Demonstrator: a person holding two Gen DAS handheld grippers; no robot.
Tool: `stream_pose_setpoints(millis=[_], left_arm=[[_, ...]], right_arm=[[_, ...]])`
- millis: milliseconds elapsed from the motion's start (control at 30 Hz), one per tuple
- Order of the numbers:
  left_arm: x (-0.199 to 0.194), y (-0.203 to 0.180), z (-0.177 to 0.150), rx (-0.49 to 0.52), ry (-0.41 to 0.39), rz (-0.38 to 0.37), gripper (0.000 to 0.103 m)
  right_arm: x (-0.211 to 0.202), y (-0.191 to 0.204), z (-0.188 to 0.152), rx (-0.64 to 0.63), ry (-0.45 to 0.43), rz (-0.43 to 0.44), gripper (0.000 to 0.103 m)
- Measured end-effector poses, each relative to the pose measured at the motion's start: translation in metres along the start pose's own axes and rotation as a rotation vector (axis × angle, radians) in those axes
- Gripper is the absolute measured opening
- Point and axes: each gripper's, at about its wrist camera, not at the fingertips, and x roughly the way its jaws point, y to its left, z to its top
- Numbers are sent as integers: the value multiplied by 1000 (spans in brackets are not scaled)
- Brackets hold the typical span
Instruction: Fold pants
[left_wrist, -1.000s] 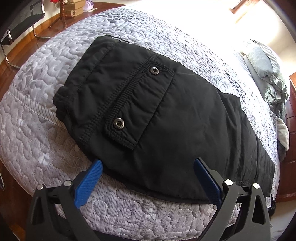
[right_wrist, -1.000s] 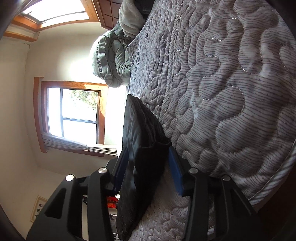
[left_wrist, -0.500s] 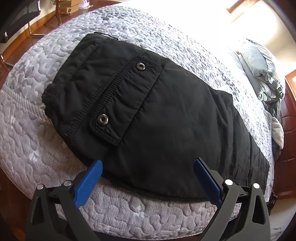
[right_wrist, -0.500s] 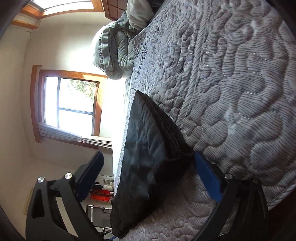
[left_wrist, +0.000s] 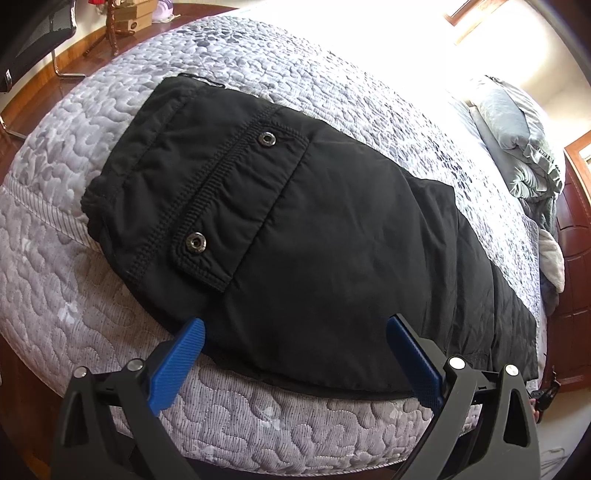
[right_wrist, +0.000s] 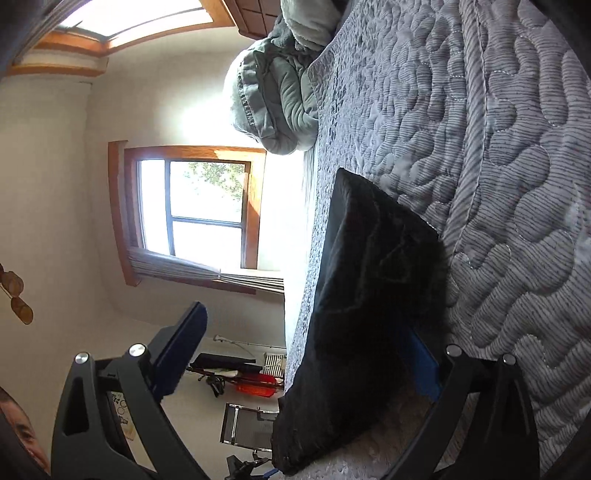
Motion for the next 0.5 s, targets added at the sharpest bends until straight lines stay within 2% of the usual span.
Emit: stream_pose_setpoints(millis=[67, 167, 300, 367, 433, 467, 500], left_arm=[[0, 2, 1, -6, 0, 3, 99], [0, 5, 1, -10, 0, 6, 99], [4, 11, 0, -31, 8, 8, 99], [3, 9, 0, -23, 5, 9, 99], [-1, 7, 0, -7, -7, 11, 99], [-3, 7, 0, 1, -12, 14, 99], [-4, 7, 0, 6, -13, 19, 99]], right_arm=[[-7, -11, -4, 2, 2, -30, 65], [-20, -23, -12, 32, -12, -21, 52], [-12, -14, -5, 2, -11, -88, 53], [-8, -2, 2, -20, -14, -159, 57], [-15, 12, 7, -61, -51, -238, 65], [-20, 17, 9, -76, -74, -297, 77], [-23, 16, 11, -74, -80, -314, 81]])
